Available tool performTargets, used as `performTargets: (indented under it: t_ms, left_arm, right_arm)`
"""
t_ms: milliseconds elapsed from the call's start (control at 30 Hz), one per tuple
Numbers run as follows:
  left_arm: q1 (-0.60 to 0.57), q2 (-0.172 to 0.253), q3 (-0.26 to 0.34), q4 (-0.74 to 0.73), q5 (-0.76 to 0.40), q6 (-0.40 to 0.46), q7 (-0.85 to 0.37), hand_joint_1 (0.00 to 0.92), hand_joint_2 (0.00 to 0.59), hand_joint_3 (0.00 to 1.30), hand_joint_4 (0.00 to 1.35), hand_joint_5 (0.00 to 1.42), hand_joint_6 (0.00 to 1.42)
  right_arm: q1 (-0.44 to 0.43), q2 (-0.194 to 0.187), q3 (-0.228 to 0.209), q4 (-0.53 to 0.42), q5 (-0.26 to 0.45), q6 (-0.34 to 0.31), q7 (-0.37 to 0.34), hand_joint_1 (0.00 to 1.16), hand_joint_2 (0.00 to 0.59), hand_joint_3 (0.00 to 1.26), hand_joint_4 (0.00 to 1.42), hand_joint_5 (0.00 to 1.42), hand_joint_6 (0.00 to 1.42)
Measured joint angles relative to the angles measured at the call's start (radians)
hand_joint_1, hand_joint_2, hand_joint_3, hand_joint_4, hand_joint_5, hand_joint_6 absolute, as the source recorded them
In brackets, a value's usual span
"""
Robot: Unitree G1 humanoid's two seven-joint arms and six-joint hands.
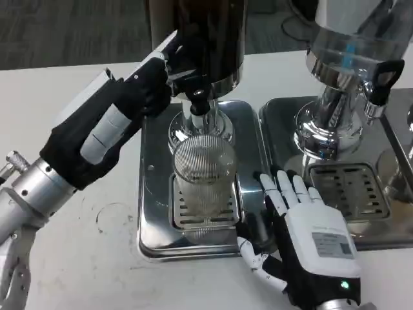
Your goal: Grasp the cup under the faucet to collect the drink, then remove the cup.
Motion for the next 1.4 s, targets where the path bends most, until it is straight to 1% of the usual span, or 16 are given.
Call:
performTargets:
  t_ms: [100, 233, 400, 533, 633, 733, 1000, 1400]
  left_arm:
    - [-0.011, -0.007, 0.0, 0.013, 0.008, 0.003, -0.013, 0.0, 0.082, 0.09, 0.03, 0.21, 0.16]
    - [-0.022, -0.018, -0.002, 0.015, 0.027, 0.017, -0.022, 0.0, 0.082, 0.1, 0.04, 0.22, 0.17]
    - [-0.024, -0.018, -0.002, 0.018, 0.045, 0.019, -0.023, 0.0, 0.081, 0.13, 0.06, 0.23, 0.17]
    - [-0.024, -0.018, -0.003, 0.019, 0.082, 0.011, -0.019, 0.0, 0.081, 0.14, 0.06, 0.23, 0.18]
    - [-0.022, -0.016, -0.007, 0.017, 0.126, -0.018, -0.009, 0.0, 0.081, 0.14, 0.06, 0.23, 0.18]
    - [-0.019, -0.011, -0.008, 0.009, 0.163, -0.046, 0.003, 0.0, 0.081, 0.16, 0.05, 0.19, 0.16]
    - [0.015, -0.005, -0.01, -0.011, 0.261, -0.153, 0.073, 0.0, 0.082, 0.17, 0.04, 0.18, 0.15]
    - [0.031, 0.048, -0.049, -0.044, 0.431, -0.253, 0.198, 0.0, 0.095, 0.18, 0.04, 0.17, 0.15]
  right_arm:
    - [0.0, 0.002, 0.0, 0.0, 0.0, 0.002, 0.0, 0.27, 0.418, 0.09, 0.0, 0.0, 0.05]
    - [0.003, 0.003, 0.0, 0.0, 0.0, 0.005, 0.0, 0.27, 0.417, 0.09, 0.0, 0.0, 0.05]
    - [0.004, 0.003, -0.001, 0.0, 0.0, 0.005, 0.0, 0.27, 0.419, 0.08, 0.0, 0.0, 0.05]
    - [0.004, 0.003, -0.007, 0.0, 0.001, 0.005, -0.001, 0.26, 0.417, 0.06, 0.0, 0.0, 0.05]
    - [0.004, 0.001, -0.008, 0.0, 0.001, 0.005, -0.001, 0.26, 0.416, 0.06, 0.0, 0.0, 0.06]
    - [0.004, 0.001, -0.009, 0.0, 0.003, 0.005, -0.001, 0.26, 0.414, 0.06, 0.0, 0.0, 0.06]
    - [0.003, -0.001, -0.018, 0.0, 0.012, 0.005, -0.001, 0.25, 0.408, 0.05, 0.0, 0.0, 0.06]
    - [0.0, 0.001, -0.019, 0.0, 0.011, 0.006, -0.001, 0.25, 0.407, 0.05, 0.0, 0.0, 0.06]
